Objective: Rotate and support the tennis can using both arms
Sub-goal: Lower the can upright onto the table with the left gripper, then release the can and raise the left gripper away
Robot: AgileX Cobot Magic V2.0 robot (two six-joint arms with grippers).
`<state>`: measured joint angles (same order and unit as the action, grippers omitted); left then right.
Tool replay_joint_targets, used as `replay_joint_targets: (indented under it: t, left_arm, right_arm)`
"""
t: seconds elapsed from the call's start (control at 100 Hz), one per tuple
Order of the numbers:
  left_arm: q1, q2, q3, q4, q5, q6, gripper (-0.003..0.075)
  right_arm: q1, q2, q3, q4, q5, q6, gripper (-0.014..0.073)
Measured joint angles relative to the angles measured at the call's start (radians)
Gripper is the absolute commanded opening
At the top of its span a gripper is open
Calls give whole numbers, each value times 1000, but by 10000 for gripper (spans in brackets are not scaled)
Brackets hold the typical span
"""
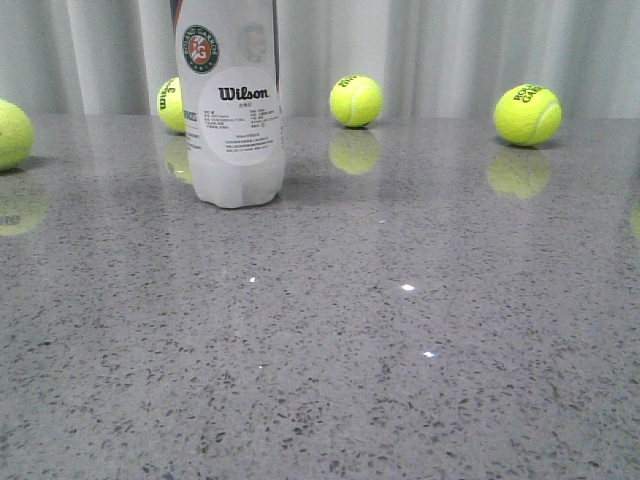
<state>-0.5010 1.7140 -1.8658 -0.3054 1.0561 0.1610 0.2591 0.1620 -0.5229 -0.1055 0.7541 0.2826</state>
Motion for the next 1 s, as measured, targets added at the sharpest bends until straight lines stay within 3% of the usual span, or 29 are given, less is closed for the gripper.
replay_joint_targets:
  t: [0.16, 0.42, 1.0]
  left_arm:
    - [0, -2, 0, -1, -26, 1, 406]
    - [0, -137, 56, -1, -176, 5, -24]
    - [0, -664, 727, 26, -573, 38, -20]
  right_arm:
    - [0, 0, 0, 0, 0, 0, -51]
    - [0, 0, 0, 0, 0, 0, -51]
    - [0, 0, 0, 0, 0, 0, -51]
